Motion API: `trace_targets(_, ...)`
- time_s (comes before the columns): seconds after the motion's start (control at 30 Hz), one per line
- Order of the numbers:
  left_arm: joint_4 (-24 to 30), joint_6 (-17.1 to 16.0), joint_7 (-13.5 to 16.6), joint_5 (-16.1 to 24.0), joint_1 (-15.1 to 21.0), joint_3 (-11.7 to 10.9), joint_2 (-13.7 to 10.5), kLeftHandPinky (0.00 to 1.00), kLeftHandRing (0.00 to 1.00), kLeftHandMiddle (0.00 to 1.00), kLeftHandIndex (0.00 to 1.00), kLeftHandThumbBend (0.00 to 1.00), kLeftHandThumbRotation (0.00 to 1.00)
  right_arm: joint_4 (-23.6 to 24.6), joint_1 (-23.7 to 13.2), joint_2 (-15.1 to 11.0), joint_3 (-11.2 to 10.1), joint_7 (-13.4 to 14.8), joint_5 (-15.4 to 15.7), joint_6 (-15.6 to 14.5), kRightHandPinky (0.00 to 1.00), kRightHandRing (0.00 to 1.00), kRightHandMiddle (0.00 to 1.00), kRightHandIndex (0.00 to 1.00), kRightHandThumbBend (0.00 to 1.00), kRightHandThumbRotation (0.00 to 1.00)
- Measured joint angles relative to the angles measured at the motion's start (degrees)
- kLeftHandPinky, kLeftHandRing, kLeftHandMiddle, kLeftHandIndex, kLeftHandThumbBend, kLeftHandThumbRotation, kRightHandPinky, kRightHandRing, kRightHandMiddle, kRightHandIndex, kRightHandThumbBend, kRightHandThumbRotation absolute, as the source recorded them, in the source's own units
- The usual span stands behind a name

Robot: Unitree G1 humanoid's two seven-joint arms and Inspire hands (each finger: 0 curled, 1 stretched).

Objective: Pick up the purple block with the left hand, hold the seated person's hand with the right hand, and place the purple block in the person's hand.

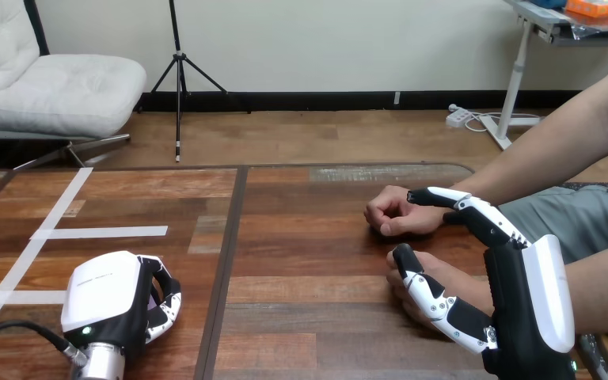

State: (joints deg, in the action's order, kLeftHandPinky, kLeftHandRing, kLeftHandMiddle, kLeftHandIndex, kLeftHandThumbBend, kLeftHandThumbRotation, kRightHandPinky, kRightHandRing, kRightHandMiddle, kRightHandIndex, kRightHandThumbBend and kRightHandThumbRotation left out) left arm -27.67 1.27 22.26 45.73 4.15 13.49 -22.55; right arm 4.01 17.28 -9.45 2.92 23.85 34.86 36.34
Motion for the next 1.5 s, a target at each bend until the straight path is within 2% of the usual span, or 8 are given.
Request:
trace_targets(0.3, -0.08, -0.66, 0.07, -0.92, -0.04, -0.04, -0.09, 0.29, 0.36, 0.43, 0.45, 0.18, 0.33, 0.0, 0.0, 0.0, -0.07, 0.01, 0.04, 0.01, 0.66, 0.73, 0.71, 0.69, 0.42, 0.33)
trace_targets(0.77, -1.39, -3.96, 2.24, -3.4, -0.38, -0.16, -0.28, 0.33, 0.39, 0.45, 0.45, 0.35, 0.29, 0.0, 0.0, 0.0, -0.48, 0.0, 0.03, 0.0, 0.66, 0.74, 0.71, 0.69, 0.42, 0.33)
trace_targets(1.5, -5.11, -9.65, 5.99, -6.79, -0.52, -0.63, -0.29, 0.32, 0.39, 0.45, 0.45, 0.46, 0.27, 0.03, 0.0, 0.01, -0.66, -0.01, 1.05, -0.24, 0.66, 0.73, 0.71, 0.69, 0.42, 0.34)
